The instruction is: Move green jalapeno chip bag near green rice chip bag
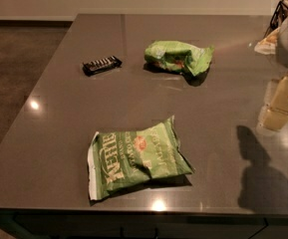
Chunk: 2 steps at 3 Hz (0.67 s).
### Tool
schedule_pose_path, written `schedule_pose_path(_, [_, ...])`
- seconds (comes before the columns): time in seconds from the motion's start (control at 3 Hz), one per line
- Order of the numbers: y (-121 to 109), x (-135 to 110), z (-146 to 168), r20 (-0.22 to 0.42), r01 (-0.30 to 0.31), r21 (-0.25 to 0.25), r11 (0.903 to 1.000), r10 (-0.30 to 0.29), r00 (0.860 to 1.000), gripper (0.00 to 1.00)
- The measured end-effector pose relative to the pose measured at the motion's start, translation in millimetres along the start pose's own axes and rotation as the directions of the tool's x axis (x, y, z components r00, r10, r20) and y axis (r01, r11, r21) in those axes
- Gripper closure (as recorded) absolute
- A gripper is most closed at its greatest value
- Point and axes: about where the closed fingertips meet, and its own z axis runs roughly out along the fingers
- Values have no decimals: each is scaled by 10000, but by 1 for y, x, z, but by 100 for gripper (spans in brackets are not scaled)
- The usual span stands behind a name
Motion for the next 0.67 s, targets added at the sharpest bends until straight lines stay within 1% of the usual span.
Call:
schedule_pose_path(0.33, [0,0,0,1,0,2,10000,0,10000,0])
schedule_pose_path(0.67, [-2,-7,5,217,32,-297,9996,-25,9998,0])
